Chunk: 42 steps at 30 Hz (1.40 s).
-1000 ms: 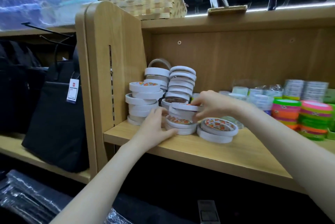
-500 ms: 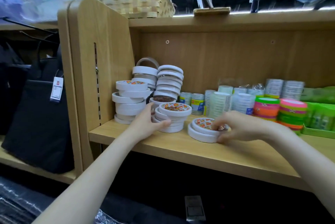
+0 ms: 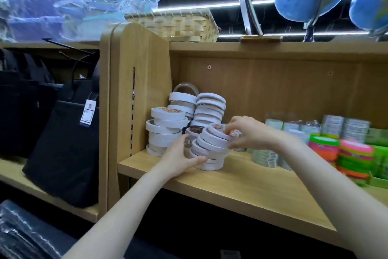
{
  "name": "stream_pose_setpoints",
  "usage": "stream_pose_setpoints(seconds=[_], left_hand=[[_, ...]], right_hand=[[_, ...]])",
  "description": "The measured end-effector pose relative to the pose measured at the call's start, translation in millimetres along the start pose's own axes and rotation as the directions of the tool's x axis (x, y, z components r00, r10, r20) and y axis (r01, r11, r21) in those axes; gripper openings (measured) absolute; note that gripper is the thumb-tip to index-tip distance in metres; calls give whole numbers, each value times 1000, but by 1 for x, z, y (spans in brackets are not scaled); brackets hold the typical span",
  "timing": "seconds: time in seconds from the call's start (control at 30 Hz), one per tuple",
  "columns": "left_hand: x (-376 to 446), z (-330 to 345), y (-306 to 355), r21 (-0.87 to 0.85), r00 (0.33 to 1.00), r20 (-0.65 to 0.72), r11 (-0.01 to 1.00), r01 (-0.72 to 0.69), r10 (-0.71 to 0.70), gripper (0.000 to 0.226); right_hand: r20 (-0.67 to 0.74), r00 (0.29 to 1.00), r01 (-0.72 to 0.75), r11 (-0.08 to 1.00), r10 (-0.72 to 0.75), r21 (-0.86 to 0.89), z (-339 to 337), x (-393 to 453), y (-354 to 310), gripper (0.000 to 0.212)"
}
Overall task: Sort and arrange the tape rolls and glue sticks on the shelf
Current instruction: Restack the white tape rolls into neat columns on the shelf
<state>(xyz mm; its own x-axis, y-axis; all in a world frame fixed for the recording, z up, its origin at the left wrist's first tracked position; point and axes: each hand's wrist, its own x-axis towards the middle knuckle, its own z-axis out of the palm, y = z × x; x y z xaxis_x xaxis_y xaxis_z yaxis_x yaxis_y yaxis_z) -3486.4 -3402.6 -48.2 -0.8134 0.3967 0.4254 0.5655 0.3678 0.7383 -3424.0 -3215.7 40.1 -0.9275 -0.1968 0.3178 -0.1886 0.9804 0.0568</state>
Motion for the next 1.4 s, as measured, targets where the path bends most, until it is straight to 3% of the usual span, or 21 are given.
stream_pose_setpoints(seconds=[0.1,0.27,0.47,0.57,0.63,0.7,0.77,0.83,0.9,1.0,1.07,1.13,1.2,1.3,1.4], left_hand=[[3,0,-3,-21,999,50,1000,11,-10,77],[11,9,0,-49,995,99,999,-8,13,73],[15,36,17,-96,980,187,994,-53,70,66],[12,45,27,-114,968,225,990,-87,111,57],[14,38,26,-26,979,115,986,-167,169,51],[19,24,21,128,946,-95,946,-298,311,40],[25,7,16,325,852,-280,879,-349,442,29],[32,-9,9,564,744,-385,777,-280,547,33],[37,-24,2,703,725,-387,691,-168,570,39],[41,-36,-13,753,765,-375,653,-78,524,41],[42,-37,-21,745,784,-374,664,-65,496,38],[42,-34,-27,725,796,-377,685,-65,474,38],[43,-33,-30,723,789,-382,688,-70,482,40],[45,-32,-33,713,775,-402,697,-68,487,41],[45,-29,-33,696,771,-421,715,-62,477,43]], right_hand=[[15,1000,-5,987,2,159,2,-4,3,38],[43,998,34,988,-40,148,3,-12,17,20],[74,997,-16,984,3,179,-20,-34,35,15],[182,982,-67,994,49,92,-23,-38,42,15],[229,971,-90,995,76,53,-30,-40,41,17],[147,986,-97,990,82,99,-41,-33,37,21],[29,997,-79,986,76,147,-49,-16,34,21],[-45,997,-62,992,67,108,-49,12,30,28],[-103,993,-50,995,59,89,-43,46,27,39],[-153,985,-46,977,79,209,-35,89,21,46],[-69,991,-86,949,112,303,-29,109,23,47],[46,989,-149,950,142,273,-22,121,28,43],[74,988,-151,956,137,250,-16,126,32,35],[-4,989,-135,925,146,355,-12,128,36,19],[-135,970,-108,853,204,511,-10,124,42,19]])
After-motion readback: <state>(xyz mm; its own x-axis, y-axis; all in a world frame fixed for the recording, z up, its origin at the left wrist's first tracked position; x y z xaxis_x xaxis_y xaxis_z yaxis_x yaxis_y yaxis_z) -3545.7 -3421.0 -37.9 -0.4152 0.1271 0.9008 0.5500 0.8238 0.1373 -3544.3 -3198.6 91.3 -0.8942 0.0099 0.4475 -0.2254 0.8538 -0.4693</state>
